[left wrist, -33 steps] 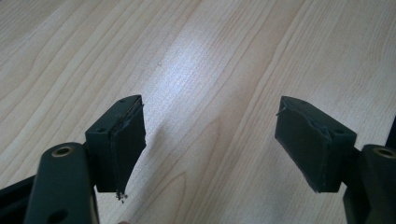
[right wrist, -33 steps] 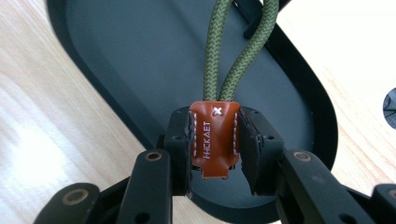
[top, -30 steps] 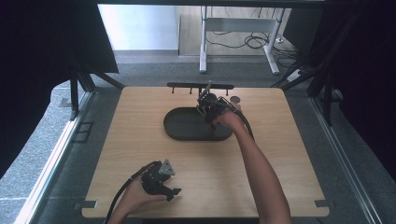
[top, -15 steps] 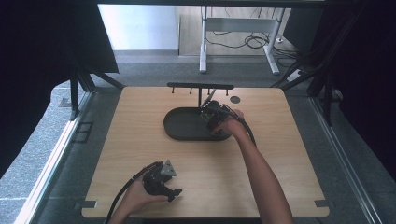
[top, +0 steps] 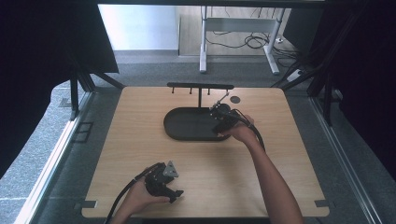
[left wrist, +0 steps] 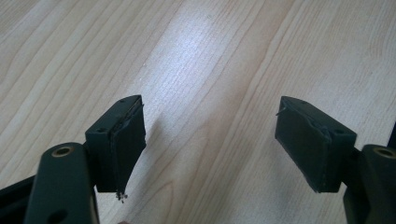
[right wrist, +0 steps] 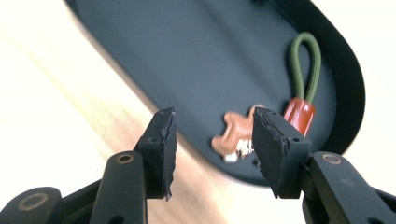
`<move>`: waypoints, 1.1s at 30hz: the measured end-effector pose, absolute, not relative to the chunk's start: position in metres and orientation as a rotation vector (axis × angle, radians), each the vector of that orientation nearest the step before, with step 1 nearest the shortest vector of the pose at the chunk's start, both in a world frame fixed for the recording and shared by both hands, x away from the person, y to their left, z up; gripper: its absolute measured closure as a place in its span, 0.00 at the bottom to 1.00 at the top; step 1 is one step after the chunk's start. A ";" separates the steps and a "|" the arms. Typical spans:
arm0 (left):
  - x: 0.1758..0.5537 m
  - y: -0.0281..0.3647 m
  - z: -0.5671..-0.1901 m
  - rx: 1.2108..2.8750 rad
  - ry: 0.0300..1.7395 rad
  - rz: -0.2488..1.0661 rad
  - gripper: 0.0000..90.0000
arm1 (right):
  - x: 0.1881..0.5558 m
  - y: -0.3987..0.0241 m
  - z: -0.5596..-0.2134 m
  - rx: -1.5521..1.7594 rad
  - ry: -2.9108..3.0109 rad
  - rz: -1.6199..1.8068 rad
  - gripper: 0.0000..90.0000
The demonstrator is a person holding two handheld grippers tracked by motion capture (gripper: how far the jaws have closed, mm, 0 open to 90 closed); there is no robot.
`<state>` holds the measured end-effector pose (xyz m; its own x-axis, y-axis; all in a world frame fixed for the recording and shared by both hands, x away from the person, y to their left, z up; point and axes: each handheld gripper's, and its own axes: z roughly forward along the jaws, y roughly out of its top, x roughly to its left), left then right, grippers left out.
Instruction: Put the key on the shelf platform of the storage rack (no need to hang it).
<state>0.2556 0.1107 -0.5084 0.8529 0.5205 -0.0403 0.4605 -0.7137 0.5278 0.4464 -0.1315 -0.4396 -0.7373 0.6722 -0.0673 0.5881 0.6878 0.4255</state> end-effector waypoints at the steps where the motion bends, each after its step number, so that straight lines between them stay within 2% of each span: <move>1: 0.255 0.110 -0.509 2.493 0.711 0.152 0.28 | 0.446 -0.132 -0.440 1.016 2.681 0.564 0.57; 10: 0.256 0.110 -0.508 2.500 0.717 0.163 0.28 | 0.408 -0.159 -0.431 1.004 2.673 0.671 0.56; 29: 0.256 0.108 -0.512 2.504 0.730 0.169 0.28 | 0.334 -0.202 -0.466 0.974 2.667 0.849 0.57; 33: 0.256 0.107 -0.513 2.515 0.721 0.168 0.28 | 0.328 -0.207 -0.474 0.985 2.665 0.843 0.57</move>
<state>0.2563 0.1065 -0.5128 0.8509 0.5248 -0.0217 0.4610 -0.7264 0.5098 0.3280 -0.2066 -0.4741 -0.7651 0.6433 0.0284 0.5426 0.6203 0.5664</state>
